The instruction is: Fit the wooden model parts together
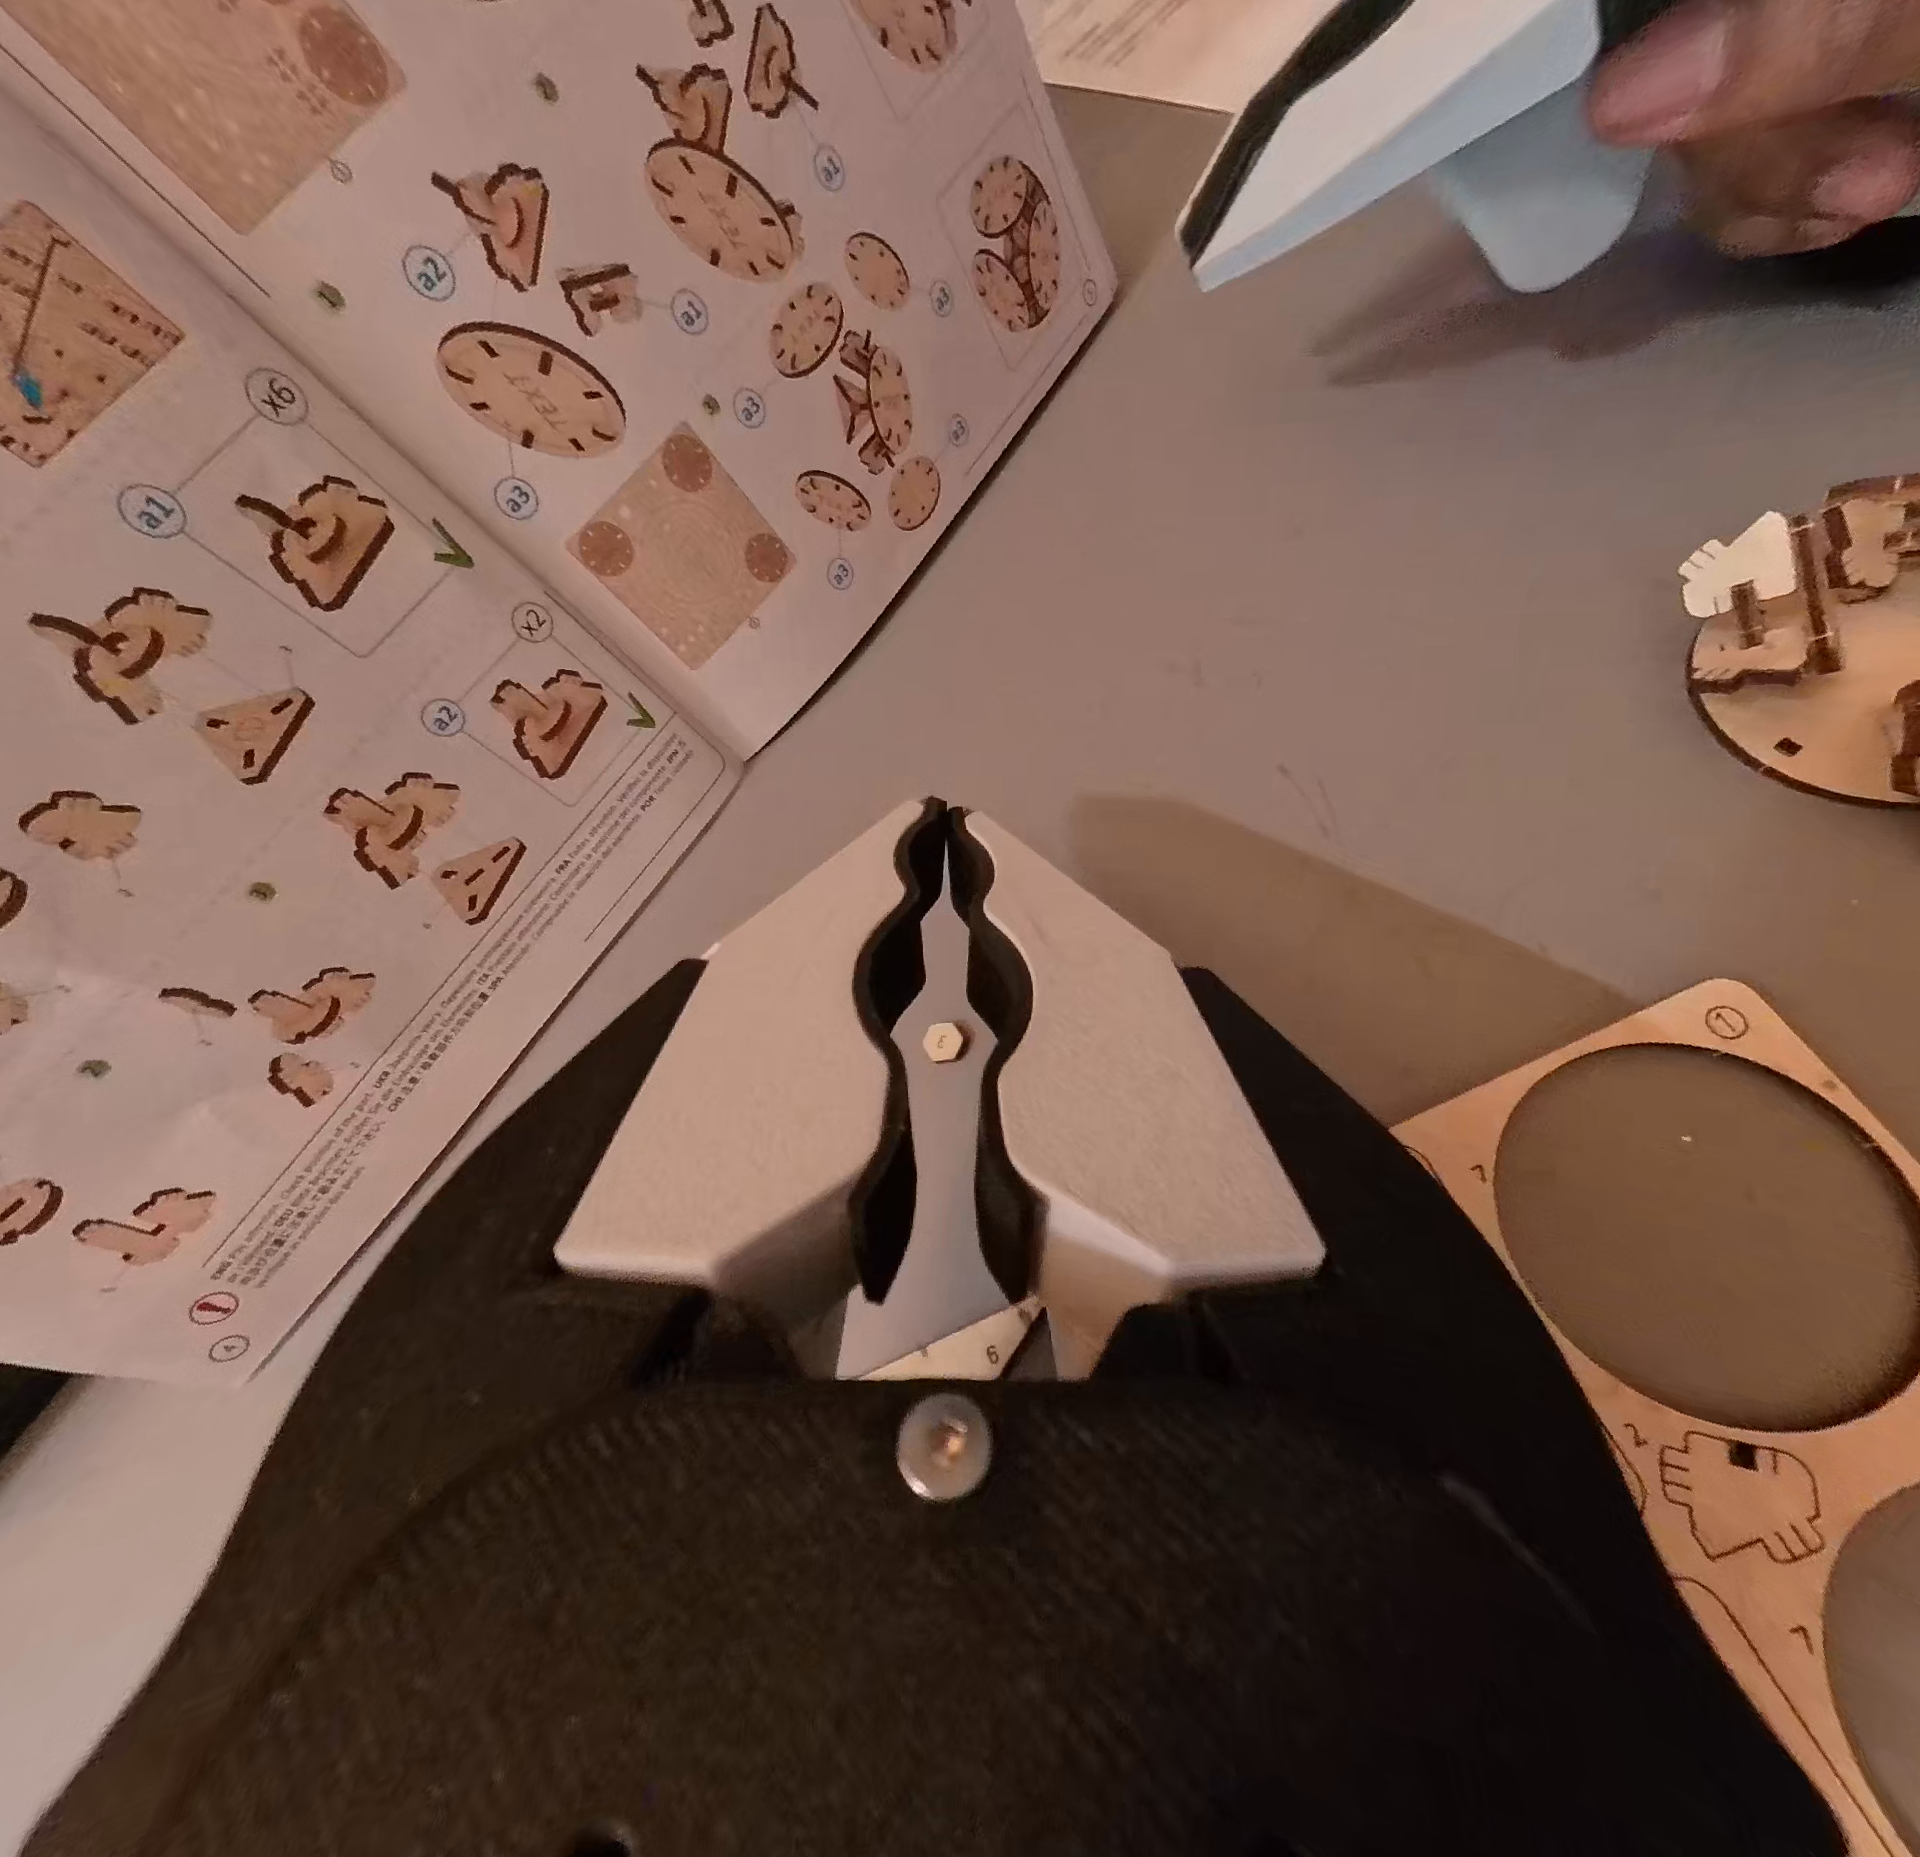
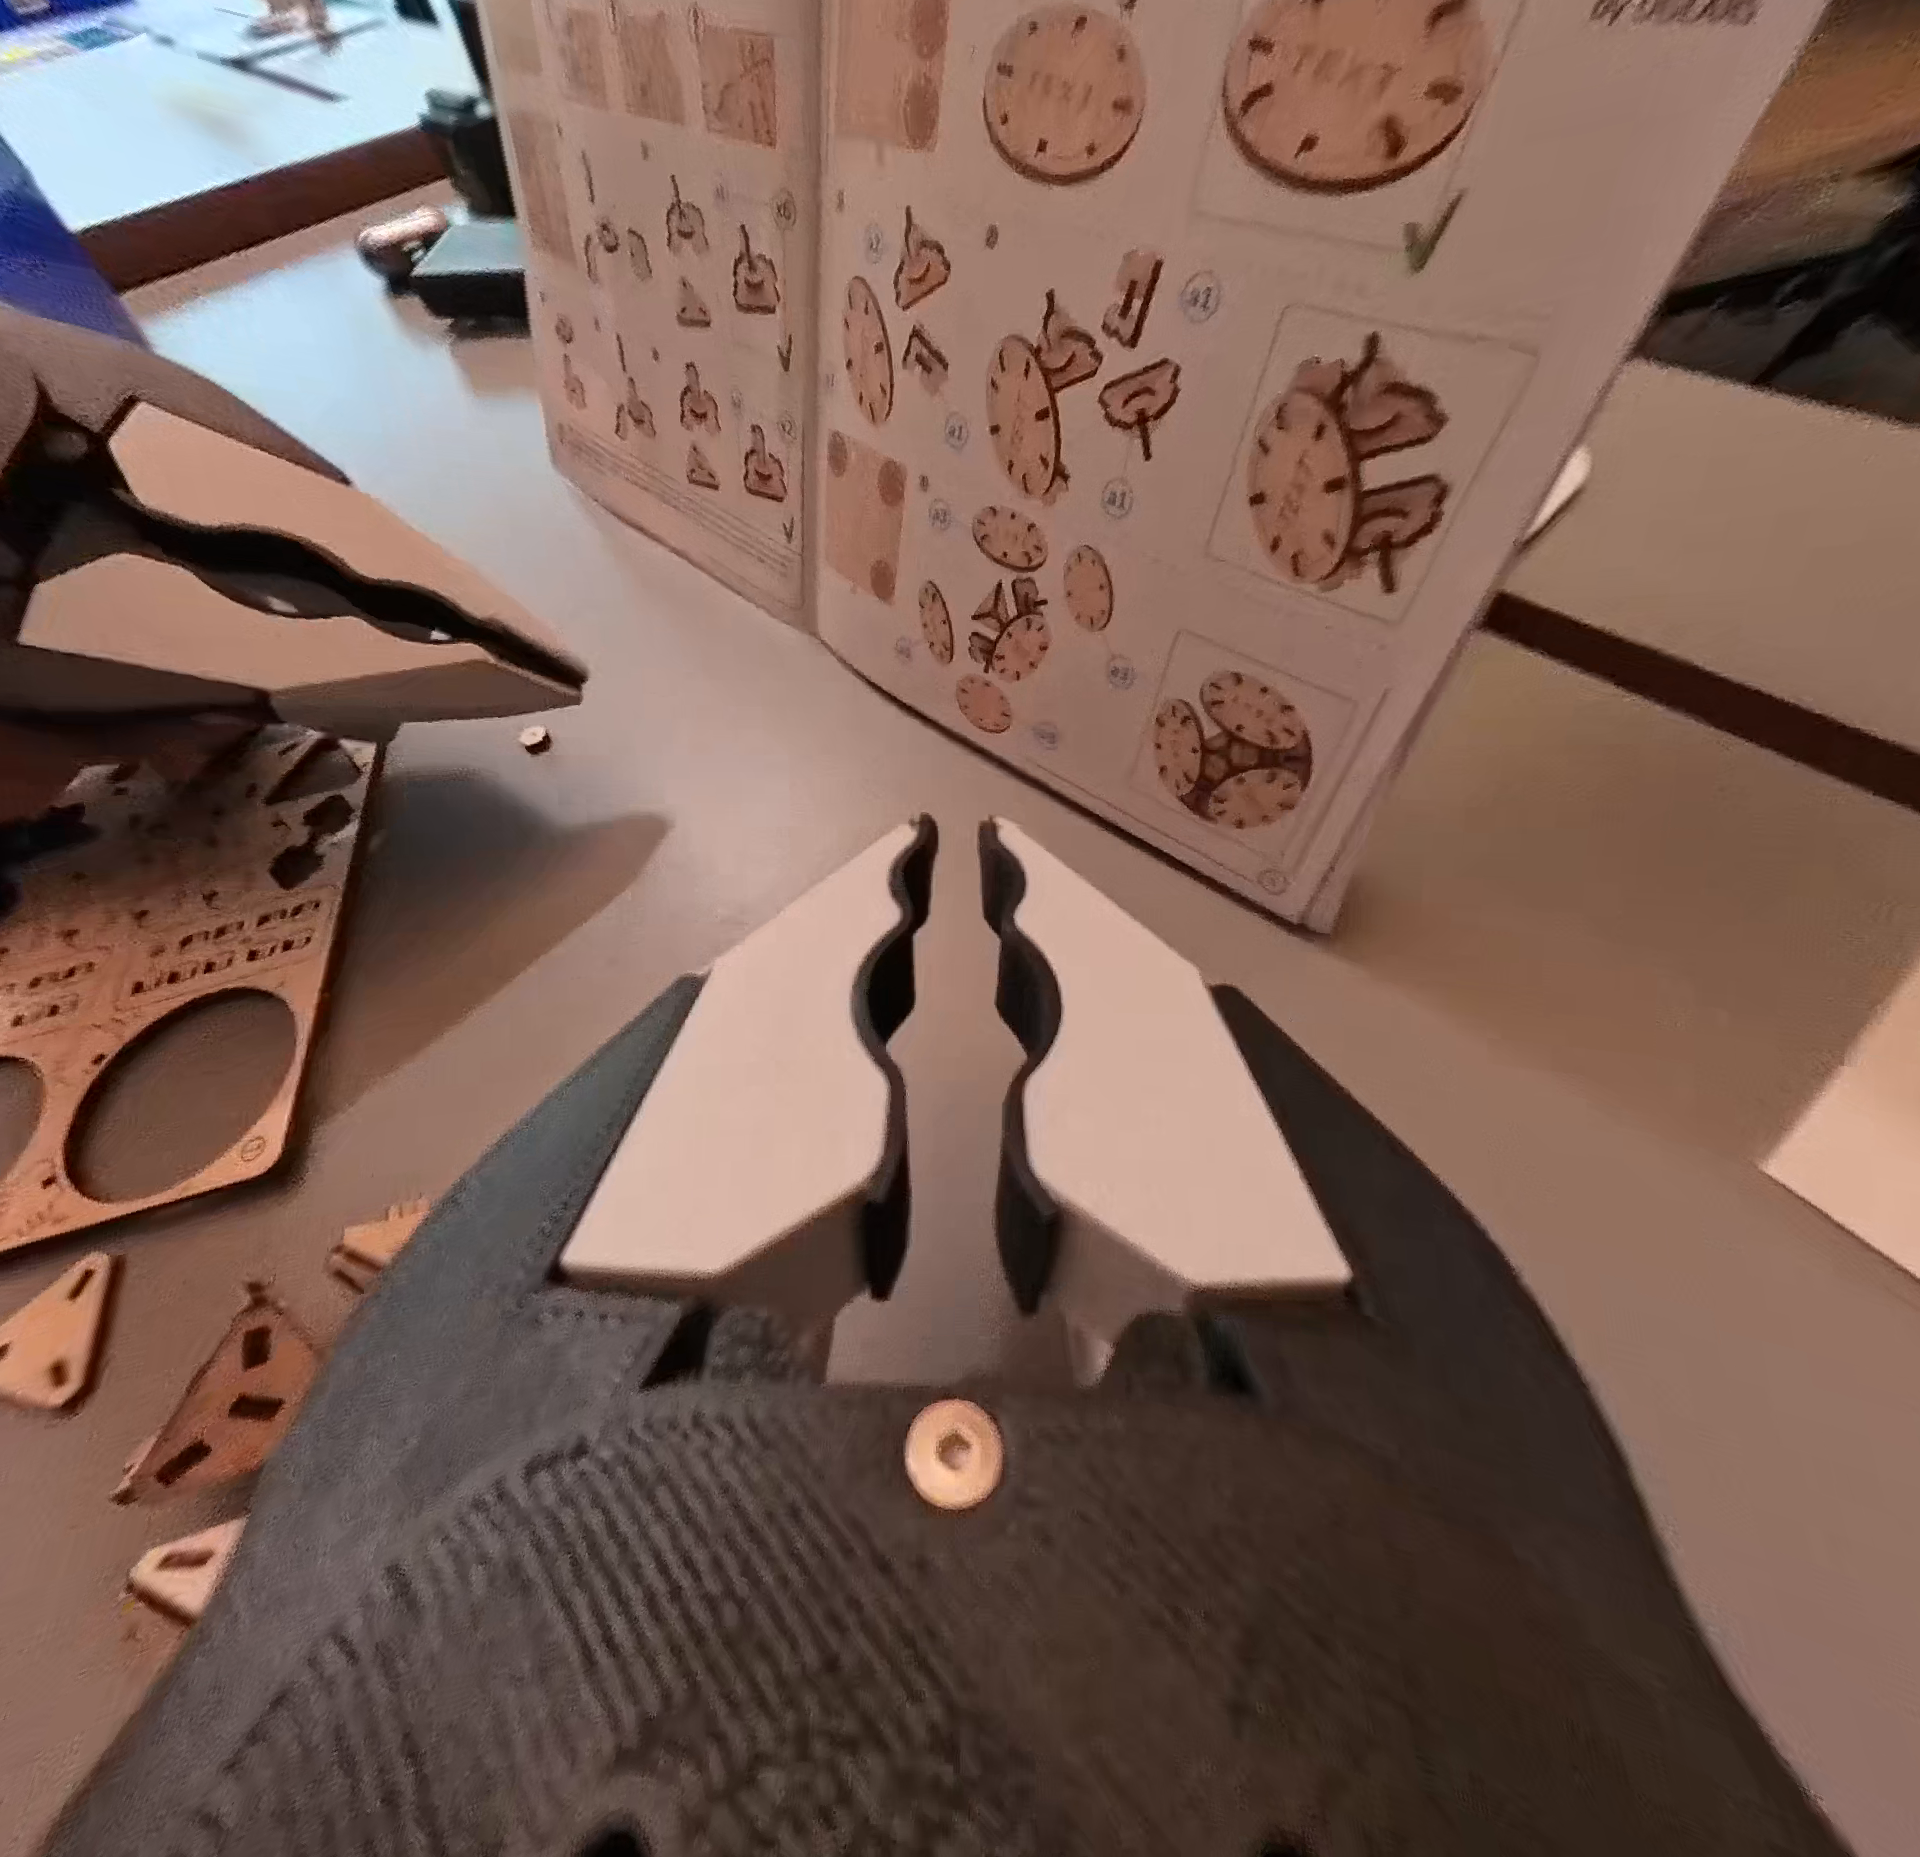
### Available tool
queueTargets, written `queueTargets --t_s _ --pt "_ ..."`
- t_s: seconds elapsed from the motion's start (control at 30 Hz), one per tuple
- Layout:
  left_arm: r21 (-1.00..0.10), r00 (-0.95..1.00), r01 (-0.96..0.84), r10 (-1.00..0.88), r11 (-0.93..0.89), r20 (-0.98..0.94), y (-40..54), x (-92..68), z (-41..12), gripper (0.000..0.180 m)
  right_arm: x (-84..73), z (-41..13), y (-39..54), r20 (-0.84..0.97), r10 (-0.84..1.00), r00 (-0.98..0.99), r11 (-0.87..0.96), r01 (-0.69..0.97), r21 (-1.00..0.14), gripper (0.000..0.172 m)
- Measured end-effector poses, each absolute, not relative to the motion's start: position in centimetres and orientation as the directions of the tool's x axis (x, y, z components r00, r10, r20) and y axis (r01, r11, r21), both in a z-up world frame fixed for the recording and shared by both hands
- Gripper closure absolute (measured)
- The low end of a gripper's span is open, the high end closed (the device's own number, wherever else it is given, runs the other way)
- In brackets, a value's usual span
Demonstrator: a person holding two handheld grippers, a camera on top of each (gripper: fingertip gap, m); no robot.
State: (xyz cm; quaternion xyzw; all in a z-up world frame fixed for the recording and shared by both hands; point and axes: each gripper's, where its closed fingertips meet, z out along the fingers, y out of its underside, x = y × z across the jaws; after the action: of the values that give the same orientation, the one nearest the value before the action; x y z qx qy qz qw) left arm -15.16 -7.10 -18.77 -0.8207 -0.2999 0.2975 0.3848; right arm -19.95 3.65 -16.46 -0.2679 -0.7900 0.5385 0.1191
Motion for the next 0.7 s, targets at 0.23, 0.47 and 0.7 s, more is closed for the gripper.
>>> queueTargets --t_s 0.23,0.47,0.7 --pt "-0.792 0.656 0.274 0.708 -0.546 -0.261 -6.9 -15.1 -19.3 0.180 -17.6 -17.3 2.2 0.033 0.459 -0.888 0.408 0.177 -0.896 0.172" --pt "-0.829 0.656 0.280 0.727 -0.484 -0.202 -7.2 -15.1 -18.5 0.180 -16.5 -18.0 1.6 0.087 0.414 -0.906 0.474 0.134 -0.870 0.172" --pt "-0.837 0.663 0.293 0.729 -0.461 -0.170 -7.3 -15.0 -18.4 0.180 -16.2 -17.8 1.5 0.027 0.397 -0.918 0.443 0.165 -0.881 0.172"
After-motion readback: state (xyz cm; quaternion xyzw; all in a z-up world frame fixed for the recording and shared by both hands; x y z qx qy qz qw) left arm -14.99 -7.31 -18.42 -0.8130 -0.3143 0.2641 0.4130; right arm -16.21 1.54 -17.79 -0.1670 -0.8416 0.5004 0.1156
